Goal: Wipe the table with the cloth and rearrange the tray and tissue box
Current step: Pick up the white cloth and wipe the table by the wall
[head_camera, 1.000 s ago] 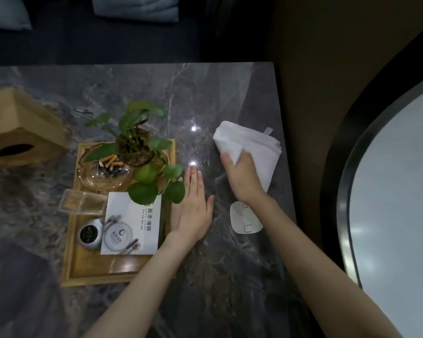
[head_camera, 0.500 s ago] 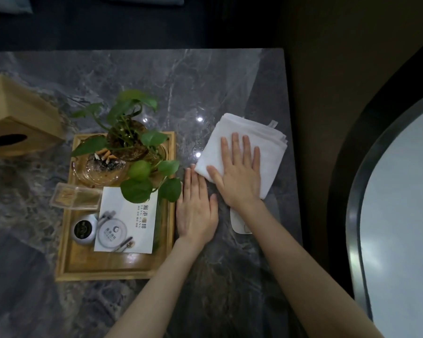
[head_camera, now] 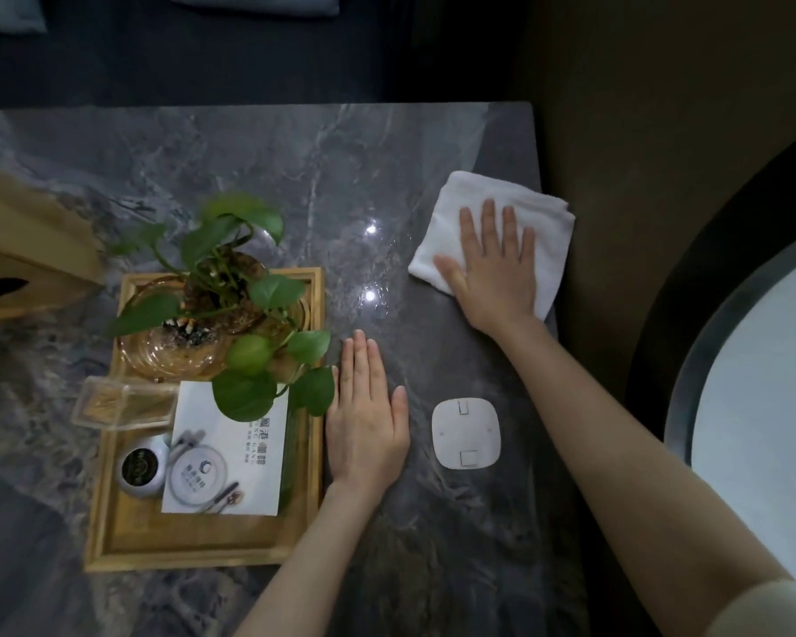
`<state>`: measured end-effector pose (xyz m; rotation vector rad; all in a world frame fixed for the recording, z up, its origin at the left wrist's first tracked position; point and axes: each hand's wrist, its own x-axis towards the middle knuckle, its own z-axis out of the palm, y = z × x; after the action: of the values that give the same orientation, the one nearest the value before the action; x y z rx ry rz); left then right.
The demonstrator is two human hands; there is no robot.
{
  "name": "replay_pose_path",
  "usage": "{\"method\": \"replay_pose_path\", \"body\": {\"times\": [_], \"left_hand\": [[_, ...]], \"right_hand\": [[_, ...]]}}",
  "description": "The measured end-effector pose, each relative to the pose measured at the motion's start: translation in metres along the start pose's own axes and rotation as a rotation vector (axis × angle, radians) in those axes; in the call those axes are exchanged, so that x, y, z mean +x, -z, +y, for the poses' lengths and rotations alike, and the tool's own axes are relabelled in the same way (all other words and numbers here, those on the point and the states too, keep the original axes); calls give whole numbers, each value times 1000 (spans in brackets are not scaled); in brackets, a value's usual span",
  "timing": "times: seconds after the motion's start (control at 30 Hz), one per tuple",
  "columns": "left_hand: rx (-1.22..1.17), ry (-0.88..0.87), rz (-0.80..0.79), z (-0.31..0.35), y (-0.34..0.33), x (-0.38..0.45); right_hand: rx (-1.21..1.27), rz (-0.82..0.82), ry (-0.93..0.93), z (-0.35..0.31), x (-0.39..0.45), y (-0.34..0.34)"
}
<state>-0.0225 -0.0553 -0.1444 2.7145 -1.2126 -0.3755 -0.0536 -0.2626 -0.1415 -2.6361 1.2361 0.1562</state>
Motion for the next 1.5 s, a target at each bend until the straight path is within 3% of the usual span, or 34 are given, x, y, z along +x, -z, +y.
{"method": "replay_pose_path", "body": {"times": [0.23, 0.53, 0.83, 1.37, 1.5], "left_hand": [[-8, 13, -14, 2, 4, 1], [-102, 31, 67, 3, 6, -1], [-74, 53, 41, 1, 3, -5], [-15, 49, -14, 0, 2, -3], [-74, 31, -39, -1, 5, -3]], "right_hand": [[106, -1, 74, -32, 15, 1], [91, -63, 278, -45, -43, -12], [61, -49, 221, -23, -113, -21], [139, -28, 81, -9, -36, 0], [92, -90, 164, -17, -54, -1]]}}
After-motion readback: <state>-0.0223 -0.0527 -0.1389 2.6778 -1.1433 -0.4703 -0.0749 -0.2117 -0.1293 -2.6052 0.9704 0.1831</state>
